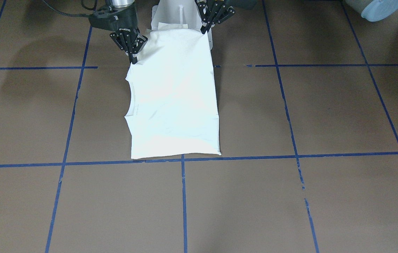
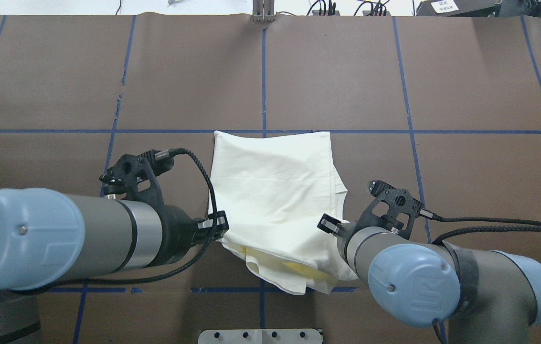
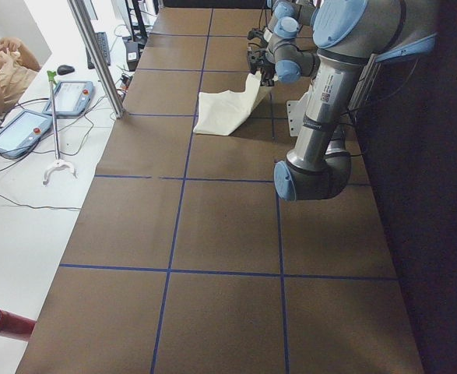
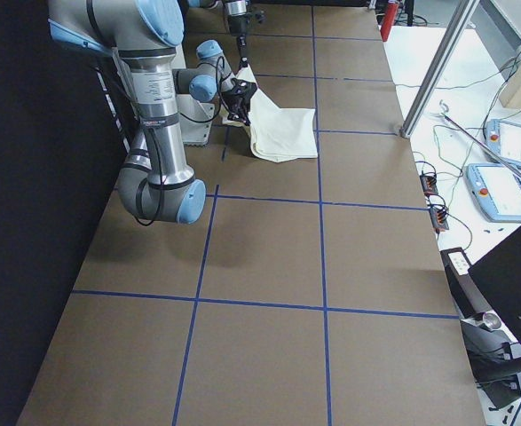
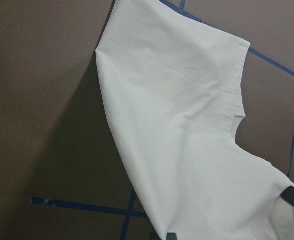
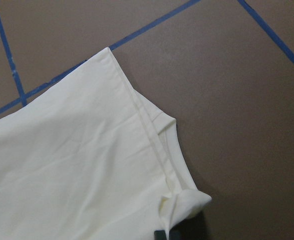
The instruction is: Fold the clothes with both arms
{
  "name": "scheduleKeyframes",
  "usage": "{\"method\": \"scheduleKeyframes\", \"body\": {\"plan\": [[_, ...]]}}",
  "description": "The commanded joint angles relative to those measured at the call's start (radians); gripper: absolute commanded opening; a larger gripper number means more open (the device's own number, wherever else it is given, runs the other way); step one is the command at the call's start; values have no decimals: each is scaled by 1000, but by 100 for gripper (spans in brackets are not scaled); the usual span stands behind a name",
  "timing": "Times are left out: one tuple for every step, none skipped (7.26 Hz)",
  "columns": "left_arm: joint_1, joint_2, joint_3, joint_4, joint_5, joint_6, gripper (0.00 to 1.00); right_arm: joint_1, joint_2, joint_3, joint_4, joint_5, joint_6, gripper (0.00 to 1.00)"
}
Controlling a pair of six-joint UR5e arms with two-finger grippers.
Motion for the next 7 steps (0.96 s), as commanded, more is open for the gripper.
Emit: {"method": "scheduleKeyframes", "body": {"plan": [[-109,-56,101,0,-6,88,0,78,76,-93,-2,8,-18,0],[-152,-95,165,-1,-6,119,0,115,98,-127,-2,26,-39,0],[-185,-131,230,-6,-6,154,0,153,118,-170,-2,43,-59,0],[-211,-167,290,-8,-6,173,0,184,142,-225,-1,50,-85,0],[-225,-190,351,-18,-3,194,0,207,158,-282,20,52,-91,0],[-236,-195,417,-65,-2,207,0,226,161,-351,98,64,-114,0],[-239,-198,483,-124,0,219,0,247,161,-429,185,67,-148,0]]}}
